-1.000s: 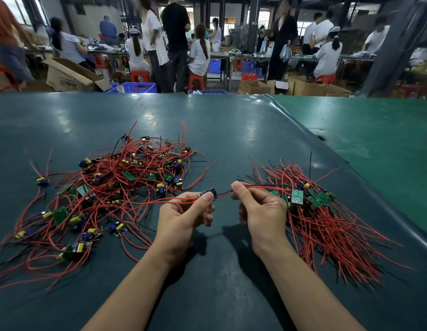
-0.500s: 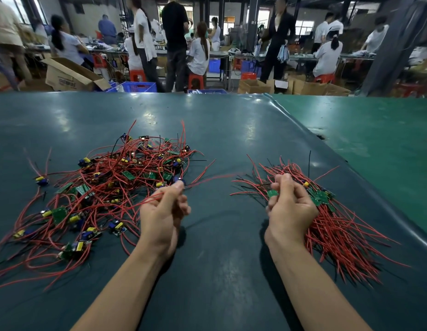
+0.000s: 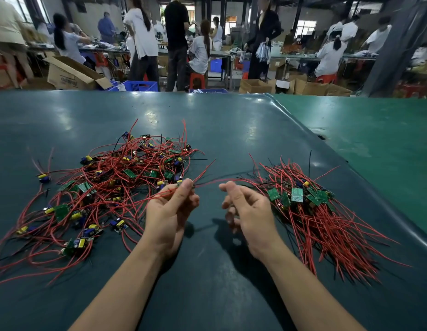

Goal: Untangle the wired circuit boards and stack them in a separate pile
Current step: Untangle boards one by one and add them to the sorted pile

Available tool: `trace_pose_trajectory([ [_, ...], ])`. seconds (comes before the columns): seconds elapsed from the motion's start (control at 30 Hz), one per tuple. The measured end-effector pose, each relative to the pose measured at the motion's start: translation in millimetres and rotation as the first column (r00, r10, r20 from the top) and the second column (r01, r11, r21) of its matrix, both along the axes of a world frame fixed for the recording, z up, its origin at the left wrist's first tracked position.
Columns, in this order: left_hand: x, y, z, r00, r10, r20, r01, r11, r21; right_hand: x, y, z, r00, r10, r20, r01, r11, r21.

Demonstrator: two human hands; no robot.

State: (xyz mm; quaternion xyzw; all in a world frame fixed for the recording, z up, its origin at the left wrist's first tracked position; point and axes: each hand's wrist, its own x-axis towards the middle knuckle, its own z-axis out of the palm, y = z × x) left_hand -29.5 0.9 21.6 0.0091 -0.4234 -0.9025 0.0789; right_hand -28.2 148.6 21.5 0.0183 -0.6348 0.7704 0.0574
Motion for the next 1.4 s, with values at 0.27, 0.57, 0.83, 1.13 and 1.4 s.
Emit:
trace_pose_trajectory([
  [0.27, 1, 10, -3, 1.0, -0.023, 0.01, 0.025, 0.978, -0.206, -7, 4, 3, 0.992, -0.124, 0.031, 0.127, 0.977, -0.173],
  [0.57, -3, -14, 11, 0.984, 0.178, -0.027, -0.176, 0.982, 0.068, -11, 22, 6, 0.919, -0.39, -0.056, 0.368, 0.901, -0.231],
  [0.83, 10, -6, 11, 0.979, -0.191, 0.066, 0.197, 0.974, -0.115, -9, 19, 4, 0.989, -0.103, 0.104, 0.115, 0.986, -0.118],
  [1.13, 15, 6, 0, 0.925, -0.354, 0.139, 0.377, 0.809, -0.451, 0, 10, 4, 0.939, 0.291, 0.186, -0.272, 0.955, -0.117],
  [1.4, 16, 4, 0, 0.911, -0.392, 0.126, 0.4, 0.773, -0.492, -7, 9, 4, 0.985, 0.036, 0.172, -0.012, 0.99, -0.138],
])
